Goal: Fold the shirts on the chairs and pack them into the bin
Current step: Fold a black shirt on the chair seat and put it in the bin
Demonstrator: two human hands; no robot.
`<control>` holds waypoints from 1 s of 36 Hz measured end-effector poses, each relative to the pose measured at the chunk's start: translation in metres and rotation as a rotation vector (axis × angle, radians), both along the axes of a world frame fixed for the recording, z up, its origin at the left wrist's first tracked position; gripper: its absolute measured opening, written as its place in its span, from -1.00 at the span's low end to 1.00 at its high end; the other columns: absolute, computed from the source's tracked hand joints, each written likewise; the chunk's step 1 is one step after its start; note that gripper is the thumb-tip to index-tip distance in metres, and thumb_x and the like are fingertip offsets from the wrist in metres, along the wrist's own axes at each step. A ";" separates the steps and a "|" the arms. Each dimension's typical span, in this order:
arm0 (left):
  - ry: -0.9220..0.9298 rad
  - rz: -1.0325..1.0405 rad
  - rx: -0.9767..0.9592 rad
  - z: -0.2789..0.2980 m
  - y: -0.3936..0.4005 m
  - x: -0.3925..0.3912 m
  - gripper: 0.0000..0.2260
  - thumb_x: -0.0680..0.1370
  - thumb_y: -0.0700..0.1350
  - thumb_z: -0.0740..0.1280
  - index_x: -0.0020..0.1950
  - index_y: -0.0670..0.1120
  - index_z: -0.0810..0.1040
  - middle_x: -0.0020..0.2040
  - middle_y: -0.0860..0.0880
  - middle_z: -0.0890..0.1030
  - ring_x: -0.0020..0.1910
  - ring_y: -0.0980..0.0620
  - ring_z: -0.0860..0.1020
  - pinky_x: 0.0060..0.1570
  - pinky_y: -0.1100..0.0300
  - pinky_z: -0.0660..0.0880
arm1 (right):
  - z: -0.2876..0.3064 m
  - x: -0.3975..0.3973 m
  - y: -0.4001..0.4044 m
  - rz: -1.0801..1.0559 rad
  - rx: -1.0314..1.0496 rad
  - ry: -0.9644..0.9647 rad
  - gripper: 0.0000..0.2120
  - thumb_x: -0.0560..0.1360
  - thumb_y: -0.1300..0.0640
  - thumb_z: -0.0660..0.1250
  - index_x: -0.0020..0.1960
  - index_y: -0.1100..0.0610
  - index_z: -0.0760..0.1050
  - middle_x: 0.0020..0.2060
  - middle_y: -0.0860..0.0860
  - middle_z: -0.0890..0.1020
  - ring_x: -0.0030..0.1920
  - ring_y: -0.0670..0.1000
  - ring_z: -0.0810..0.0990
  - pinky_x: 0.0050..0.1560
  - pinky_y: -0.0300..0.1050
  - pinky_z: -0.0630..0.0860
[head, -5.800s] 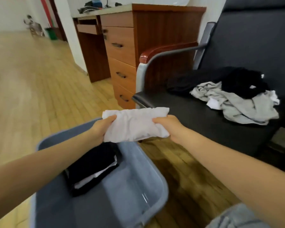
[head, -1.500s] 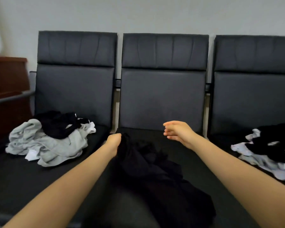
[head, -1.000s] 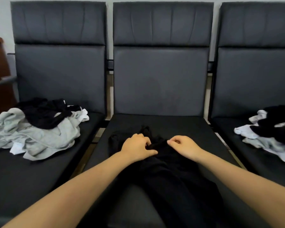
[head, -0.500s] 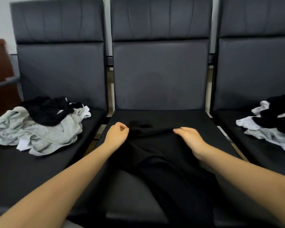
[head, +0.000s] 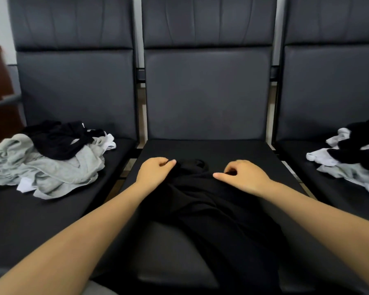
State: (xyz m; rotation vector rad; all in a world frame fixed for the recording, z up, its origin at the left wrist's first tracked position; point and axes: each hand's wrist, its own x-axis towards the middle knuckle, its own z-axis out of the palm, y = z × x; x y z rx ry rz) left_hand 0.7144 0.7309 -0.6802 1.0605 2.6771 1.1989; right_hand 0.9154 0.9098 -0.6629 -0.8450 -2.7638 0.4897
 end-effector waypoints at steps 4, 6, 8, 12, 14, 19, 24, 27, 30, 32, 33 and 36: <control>-0.253 0.064 0.272 0.007 0.003 -0.008 -0.59 0.56 0.14 0.27 -0.25 -0.20 0.49 -0.30 -0.08 0.46 -0.28 0.00 0.44 -0.19 0.03 0.45 | 0.000 -0.029 -0.023 0.082 0.024 0.160 -0.48 0.38 -0.42 0.28 0.10 -0.04 0.51 -0.13 -0.15 0.50 0.01 -0.12 0.42 -0.01 -0.14 0.47; -0.359 0.139 0.391 0.012 0.003 -0.012 -0.67 0.56 0.10 0.28 -0.25 -0.11 0.49 -0.27 -0.08 0.47 -0.24 -0.02 0.45 -0.16 0.02 0.47 | -0.003 -0.044 -0.034 0.118 0.024 0.100 -0.44 0.37 -0.44 0.28 0.12 -0.02 0.51 -0.10 -0.14 0.49 0.01 -0.11 0.40 -0.02 -0.12 0.46; -0.442 0.198 0.489 0.017 0.001 -0.015 -0.66 0.56 0.07 0.28 -0.34 -0.08 0.37 -0.30 -0.09 0.41 -0.26 -0.03 0.40 -0.19 0.07 0.39 | -0.008 -0.054 -0.043 0.135 0.045 0.008 -0.47 0.40 -0.41 0.28 0.11 -0.01 0.53 -0.07 -0.11 0.48 0.01 -0.05 0.43 -0.06 -0.09 0.44; -0.565 0.208 0.620 0.025 -0.005 -0.020 -0.71 0.56 0.06 0.25 -0.27 -0.06 0.34 -0.23 -0.08 0.37 -0.22 -0.03 0.36 -0.18 0.10 0.33 | -0.008 -0.054 -0.041 0.157 -0.092 0.062 -0.73 0.49 -0.21 0.33 -0.20 -0.02 0.50 -0.26 -0.12 0.54 -0.14 -0.03 0.53 -0.15 -0.12 0.45; -0.612 0.207 0.662 0.027 -0.008 -0.022 -0.72 0.58 0.06 0.24 -0.25 -0.06 0.36 -0.21 -0.09 0.40 -0.20 -0.04 0.39 -0.18 0.10 0.37 | -0.001 -0.046 -0.036 0.144 -0.345 0.253 -0.76 0.51 -0.05 0.39 -0.26 0.06 0.55 -0.33 -0.10 0.56 -0.22 -0.07 0.52 -0.18 -0.12 0.42; -0.715 0.226 0.765 0.032 -0.015 -0.023 -0.75 0.60 0.06 0.24 -0.19 -0.06 0.43 -0.11 -0.09 0.52 -0.10 -0.03 0.51 -0.10 0.12 0.47 | 0.018 -0.025 -0.015 -0.059 -0.811 0.713 -0.88 0.55 0.22 0.34 -0.15 0.18 0.59 -0.38 0.00 0.54 -0.30 -0.09 0.47 -0.32 -0.38 0.41; -0.679 0.207 0.704 0.033 -0.019 -0.016 -0.75 0.60 0.08 0.25 -0.10 -0.10 0.48 -0.11 -0.08 0.56 -0.09 -0.03 0.54 0.02 0.08 0.51 | 0.034 -0.008 0.011 -0.193 -1.177 0.955 -0.81 0.61 0.23 0.18 -0.12 0.05 0.47 -0.33 -0.03 0.53 -0.19 -0.04 0.58 -0.20 -0.23 0.46; -0.597 0.163 0.650 0.034 -0.020 -0.007 -0.76 0.62 0.06 0.21 -0.11 -0.09 0.44 -0.17 -0.10 0.47 -0.16 -0.01 0.46 -0.20 0.17 0.42 | 0.038 0.002 0.017 -0.173 -1.277 0.982 -0.83 0.61 0.21 0.19 -0.08 0.02 0.50 -0.24 -0.03 0.54 -0.13 -0.05 0.61 -0.16 -0.22 0.48; -0.541 0.152 0.618 0.037 -0.019 0.000 -0.78 0.62 0.03 0.19 -0.10 -0.09 0.41 -0.17 -0.10 0.42 -0.17 0.00 0.40 -0.25 0.17 0.35 | 0.036 0.005 0.018 -0.208 -1.316 0.918 -0.82 0.62 0.21 0.18 -0.08 0.02 0.49 -0.25 -0.02 0.51 -0.13 -0.02 0.60 -0.20 -0.22 0.47; -0.403 0.173 0.519 0.035 -0.018 0.001 -0.77 0.62 0.00 0.20 -0.13 -0.12 0.42 -0.17 -0.11 0.43 -0.16 -0.02 0.40 -0.22 0.13 0.33 | 0.032 0.004 0.015 -0.246 -1.295 0.839 -0.81 0.62 0.22 0.15 -0.07 0.02 0.49 -0.27 -0.01 0.50 -0.15 -0.01 0.60 -0.25 -0.22 0.48; -0.310 0.192 0.436 0.031 -0.017 0.001 -0.80 0.61 -0.02 0.21 -0.12 -0.12 0.44 -0.16 -0.09 0.47 -0.12 -0.03 0.44 -0.17 0.12 0.35 | 0.028 0.004 0.013 -0.262 -1.280 0.800 -0.79 0.62 0.24 0.13 -0.06 0.03 0.49 -0.26 0.00 0.51 -0.15 0.01 0.61 -0.25 -0.20 0.49; 0.011 0.249 0.242 0.019 -0.019 0.003 -0.89 0.56 -0.07 0.30 0.00 -0.09 0.51 -0.03 -0.06 0.56 0.08 -0.09 0.46 0.11 0.07 0.39 | 0.016 0.003 0.006 -0.291 -1.266 0.677 -0.74 0.59 0.28 0.06 -0.05 0.11 0.51 -0.12 0.10 0.57 -0.14 0.08 0.60 -0.19 -0.12 0.49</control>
